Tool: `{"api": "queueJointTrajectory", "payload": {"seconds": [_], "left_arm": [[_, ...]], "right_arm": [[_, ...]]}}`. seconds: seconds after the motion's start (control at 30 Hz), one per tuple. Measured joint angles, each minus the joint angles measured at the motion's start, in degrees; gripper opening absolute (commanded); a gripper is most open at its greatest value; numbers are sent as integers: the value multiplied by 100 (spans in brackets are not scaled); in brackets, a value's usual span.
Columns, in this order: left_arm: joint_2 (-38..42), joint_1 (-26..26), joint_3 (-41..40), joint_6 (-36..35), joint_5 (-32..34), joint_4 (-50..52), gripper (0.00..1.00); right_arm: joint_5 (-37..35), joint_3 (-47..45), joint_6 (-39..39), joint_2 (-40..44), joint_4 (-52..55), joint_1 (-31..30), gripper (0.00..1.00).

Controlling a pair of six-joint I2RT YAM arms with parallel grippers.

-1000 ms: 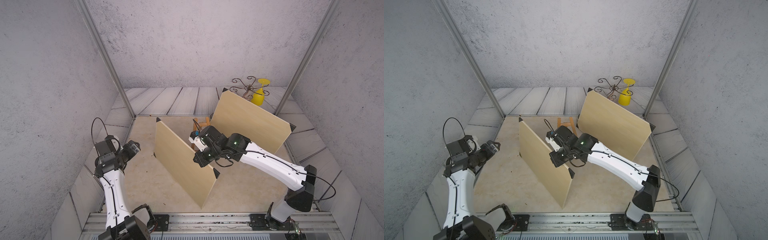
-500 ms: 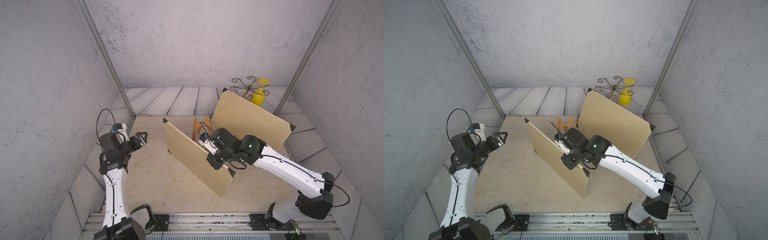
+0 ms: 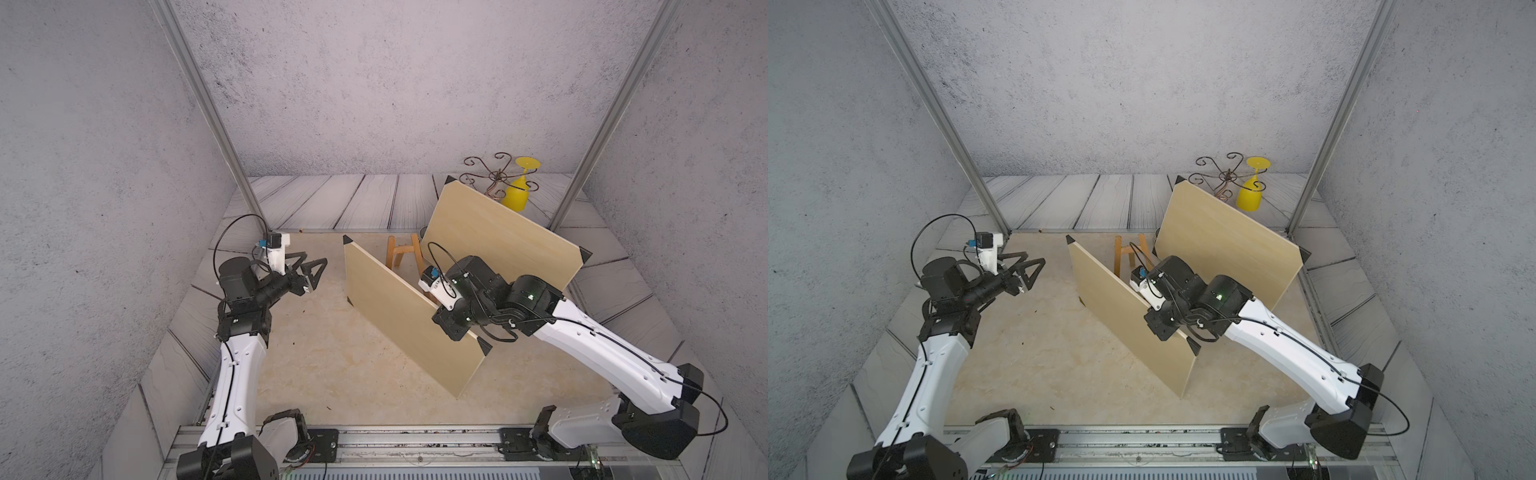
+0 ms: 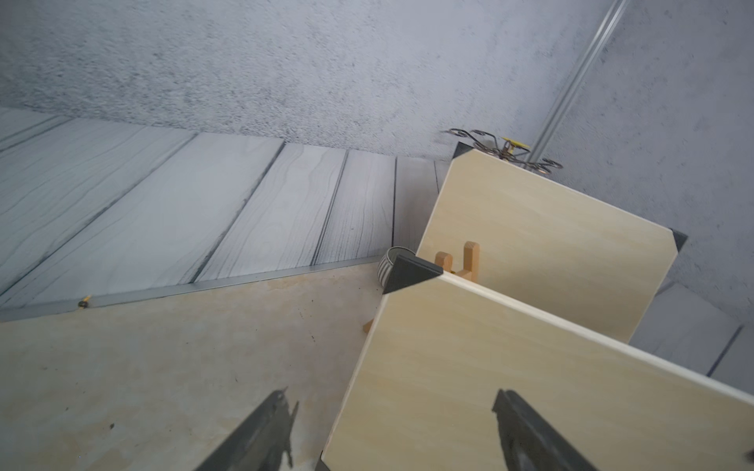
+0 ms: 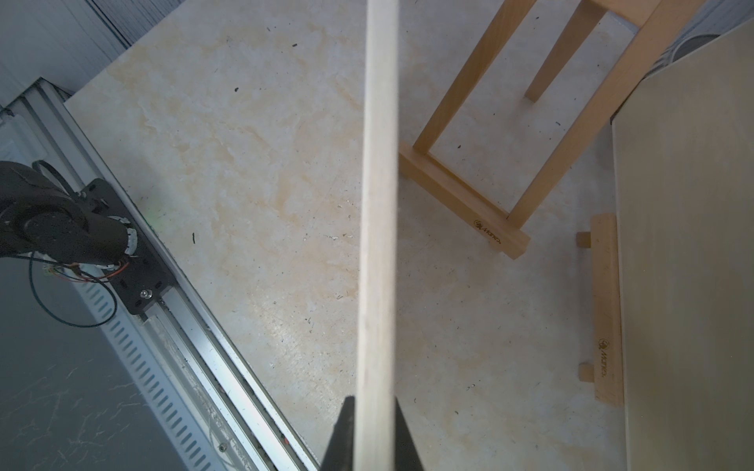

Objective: Assemble the easel
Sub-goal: Pick up the drawing board from the center of the board.

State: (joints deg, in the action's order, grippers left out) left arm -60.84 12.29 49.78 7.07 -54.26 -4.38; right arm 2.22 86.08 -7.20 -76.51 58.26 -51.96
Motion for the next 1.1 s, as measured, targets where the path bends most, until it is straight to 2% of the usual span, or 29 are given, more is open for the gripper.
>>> {"api": "queueJointTrajectory", "payload": {"seconds": [0.23,0.4,0.57,0.77,0.93,1.1], "left_arm": [[-588,-57,11,-1117,-828,-61,79],[-1294,-232,223,-2212,-1434,553,80],[-1711,-264,509,-3158,-1711,1246,79],[-2256,-273,977,-3801,-2039,1714,79],[-2573,-319,1412,-4275,-1950,2201,79],[-2837,-358,1692,-4454,-2013,2256,79]], "right_arm": [[199,-131,83,136,-55,229,0],[221,61,411,-7,223,216,0],[155,96,863,-11,293,227,0],[151,116,1283,-11,356,302,0],[278,33,1458,79,323,496,0],[459,-105,1589,264,396,686,0]]}}
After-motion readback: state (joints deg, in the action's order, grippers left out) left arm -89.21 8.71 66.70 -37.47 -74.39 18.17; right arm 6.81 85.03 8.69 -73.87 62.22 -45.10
